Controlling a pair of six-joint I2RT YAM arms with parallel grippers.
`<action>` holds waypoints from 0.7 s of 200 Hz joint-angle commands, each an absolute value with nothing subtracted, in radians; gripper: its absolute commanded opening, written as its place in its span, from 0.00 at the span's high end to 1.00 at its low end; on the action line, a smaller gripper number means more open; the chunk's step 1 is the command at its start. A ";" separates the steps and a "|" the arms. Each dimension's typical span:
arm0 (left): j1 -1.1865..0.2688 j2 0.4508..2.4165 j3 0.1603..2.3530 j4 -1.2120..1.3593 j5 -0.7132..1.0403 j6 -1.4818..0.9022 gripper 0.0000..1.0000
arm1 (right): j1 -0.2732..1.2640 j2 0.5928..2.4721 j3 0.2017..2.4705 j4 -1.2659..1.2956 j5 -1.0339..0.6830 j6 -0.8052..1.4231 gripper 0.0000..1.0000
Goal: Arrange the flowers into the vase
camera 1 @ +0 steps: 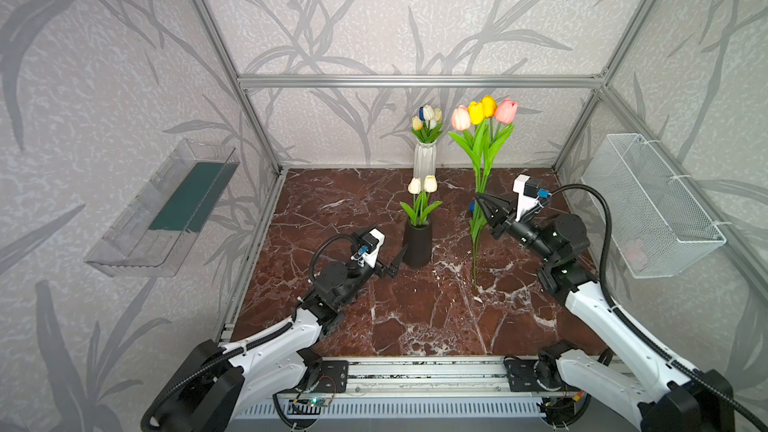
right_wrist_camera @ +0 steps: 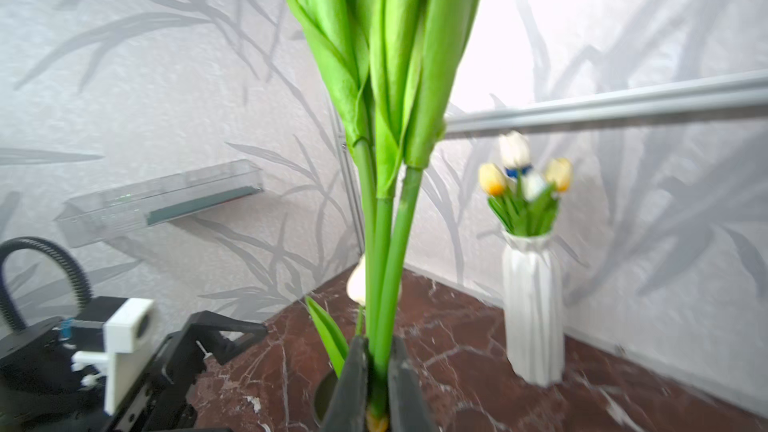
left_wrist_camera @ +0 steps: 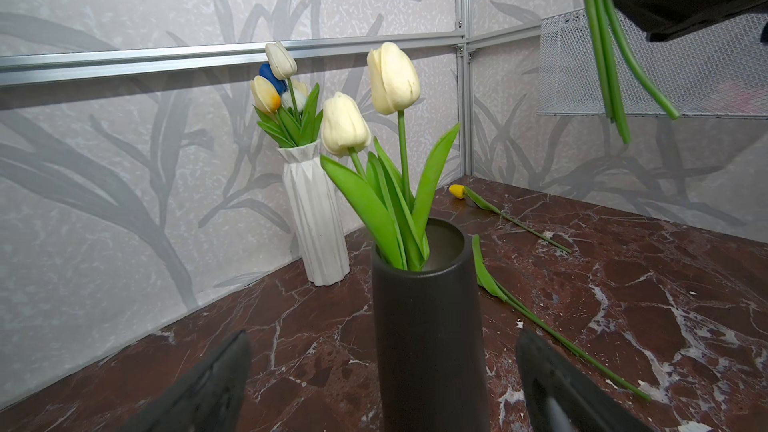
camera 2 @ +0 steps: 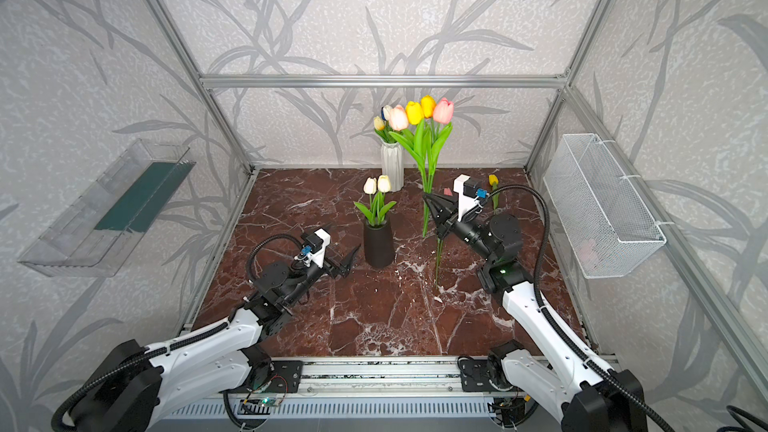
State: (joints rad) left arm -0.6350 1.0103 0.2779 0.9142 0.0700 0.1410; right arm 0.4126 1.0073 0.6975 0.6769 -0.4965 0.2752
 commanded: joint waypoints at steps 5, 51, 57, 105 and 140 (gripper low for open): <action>-0.637 1.011 0.278 0.974 0.058 0.149 0.01 | 0.534 1.086 0.713 0.918 -0.477 0.166 1.00; -0.637 0.986 0.272 0.952 0.062 0.144 0.01 | 0.578 1.343 0.779 1.192 -0.405 0.163 1.00; -0.636 0.981 0.272 0.948 0.059 0.144 0.01 | 0.582 1.373 0.787 1.224 -0.393 0.161 1.00; -0.637 0.928 0.256 0.907 0.029 0.152 0.01 | 0.603 1.529 0.852 1.325 -0.321 0.152 1.00; -0.636 0.927 0.257 0.895 0.020 0.163 0.01 | 0.613 1.598 0.868 1.375 -0.276 0.140 1.00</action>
State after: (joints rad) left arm -0.6350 0.9363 0.2703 0.8974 0.0406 0.1410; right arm 0.6029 1.5658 0.8314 1.2533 -0.3317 0.1642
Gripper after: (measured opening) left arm 0.993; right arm 0.092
